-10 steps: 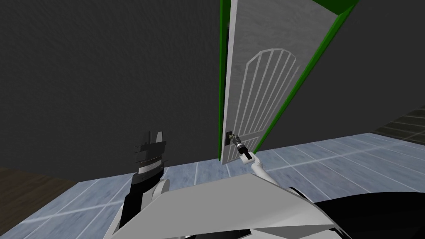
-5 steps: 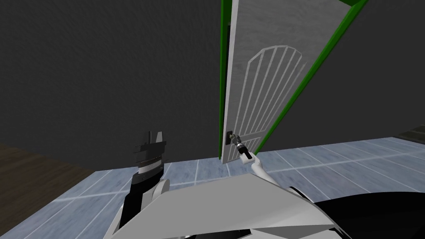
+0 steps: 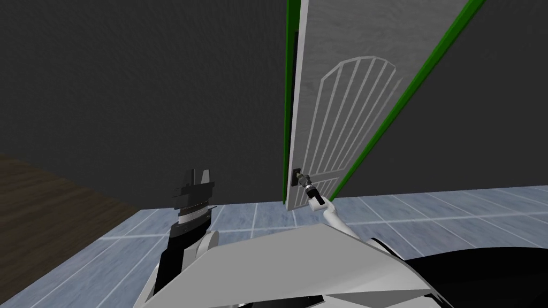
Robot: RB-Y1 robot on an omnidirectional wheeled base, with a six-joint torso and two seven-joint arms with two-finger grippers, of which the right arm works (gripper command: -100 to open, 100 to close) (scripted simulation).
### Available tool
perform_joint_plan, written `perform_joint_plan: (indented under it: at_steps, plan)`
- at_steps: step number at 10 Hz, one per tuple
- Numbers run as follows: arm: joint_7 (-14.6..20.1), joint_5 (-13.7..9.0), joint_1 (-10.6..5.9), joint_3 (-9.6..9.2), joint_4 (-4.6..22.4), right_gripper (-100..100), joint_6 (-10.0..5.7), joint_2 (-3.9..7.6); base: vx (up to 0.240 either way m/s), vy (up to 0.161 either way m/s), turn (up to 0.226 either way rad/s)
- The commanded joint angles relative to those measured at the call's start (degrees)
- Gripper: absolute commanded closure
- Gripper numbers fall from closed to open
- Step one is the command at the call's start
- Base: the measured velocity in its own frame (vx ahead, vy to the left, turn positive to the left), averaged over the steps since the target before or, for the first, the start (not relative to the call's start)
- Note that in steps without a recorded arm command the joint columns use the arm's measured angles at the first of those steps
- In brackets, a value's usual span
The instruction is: Pull the door open
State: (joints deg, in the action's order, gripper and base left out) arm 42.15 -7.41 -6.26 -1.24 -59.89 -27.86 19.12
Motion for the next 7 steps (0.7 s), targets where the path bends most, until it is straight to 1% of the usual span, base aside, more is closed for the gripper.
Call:
perform_joint_plan:
  at_steps: [1, 3, 4, 5, 6, 7]
  plan:
    - [0.36, -0.13, -0.18, -0.42, -2.14, 100, -0.12, -0.62, -0.017, -0.009, -0.013]
    - [0.36, -0.13, -0.18, -0.42, -2.14, 100, -0.12, -0.62, 0.001, 0.001, -0.017]
    - [2.63, -1.86, -0.31, -0.76, -2.04, 100, 0.24, -0.54, -0.038, -0.022, 0.084]
    - [4.13, -3.59, -0.45, -1.11, -1.94, 100, 0.61, -0.45, -0.083, -0.044, 0.165]
    - [4.89, -3.59, -0.45, -1.11, -1.94, 100, 0.61, -0.45, -0.057, -0.045, 0.075]
    - [7.00, -5.32, -0.58, -1.45, -1.84, 100, 0.98, -0.37, -0.044, -0.042, 0.072]
